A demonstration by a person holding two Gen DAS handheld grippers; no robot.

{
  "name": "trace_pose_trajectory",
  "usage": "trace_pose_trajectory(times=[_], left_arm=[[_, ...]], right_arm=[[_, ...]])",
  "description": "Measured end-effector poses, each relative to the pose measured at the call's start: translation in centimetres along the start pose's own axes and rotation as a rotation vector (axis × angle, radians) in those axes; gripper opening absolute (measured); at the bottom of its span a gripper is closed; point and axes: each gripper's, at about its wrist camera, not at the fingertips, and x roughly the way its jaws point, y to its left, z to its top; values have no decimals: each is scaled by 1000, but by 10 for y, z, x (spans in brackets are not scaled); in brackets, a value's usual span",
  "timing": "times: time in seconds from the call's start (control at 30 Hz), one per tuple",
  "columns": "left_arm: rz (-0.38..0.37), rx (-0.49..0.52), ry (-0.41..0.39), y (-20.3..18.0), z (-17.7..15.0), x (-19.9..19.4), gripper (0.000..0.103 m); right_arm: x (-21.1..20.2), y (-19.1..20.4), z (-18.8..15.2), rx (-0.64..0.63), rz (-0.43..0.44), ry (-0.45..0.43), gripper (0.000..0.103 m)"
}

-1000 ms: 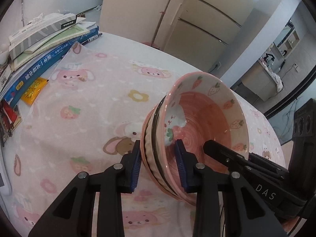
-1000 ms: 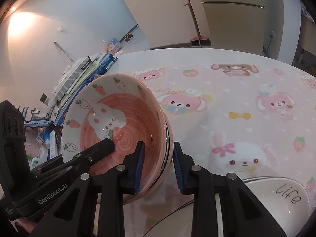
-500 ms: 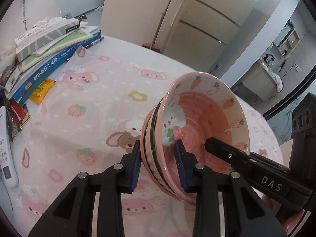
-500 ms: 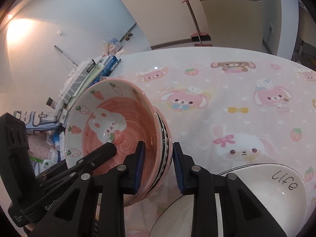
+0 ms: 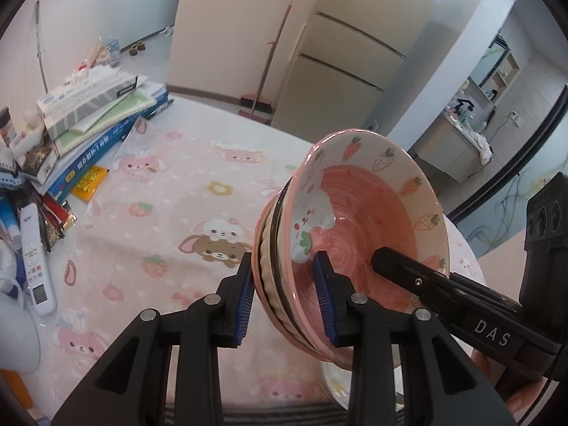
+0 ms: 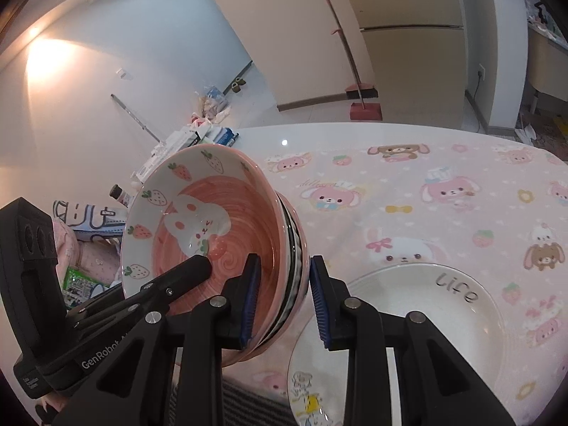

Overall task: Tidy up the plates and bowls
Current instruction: 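Lift the bowl stack with both grippers and carry it over the plates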

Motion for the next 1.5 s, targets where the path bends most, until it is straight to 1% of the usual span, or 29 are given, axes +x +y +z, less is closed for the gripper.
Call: trace_pose_trajectory(times=[0.17, 0.33, 0.4, 0.63, 0.8, 0.97, 1.13, 1.5], left_arm=[[-16, 43, -22, -27, -4, -23, 31], [-68, 61, -33, -48, -13, -35, 30], [-79, 71, -34, -57, -17, -37, 30], [-71, 115, -24, -88, -32, -35, 29], [-84, 121, -4, -93, -46, -26, 29], [-66, 129, 25, -97, -57, -15, 28], [-62, 132, 47, -98, -64, -4, 28], [-50, 134, 111, -100, -77, 26, 28]], right_arm=[[-42, -5, -8, -20, -14, -42, 30], [-77, -14, -17, -26, -36, -63, 30], [-86, -18, -21, -26, -48, -67, 30], [-104, -43, -37, 7, -56, -62, 30], [-103, -58, -51, 26, -54, -42, 30], [-93, -68, -60, 39, -57, -25, 30], [-84, -76, -66, 39, -59, -16, 31], [-58, -101, -75, 83, -66, 36, 30]])
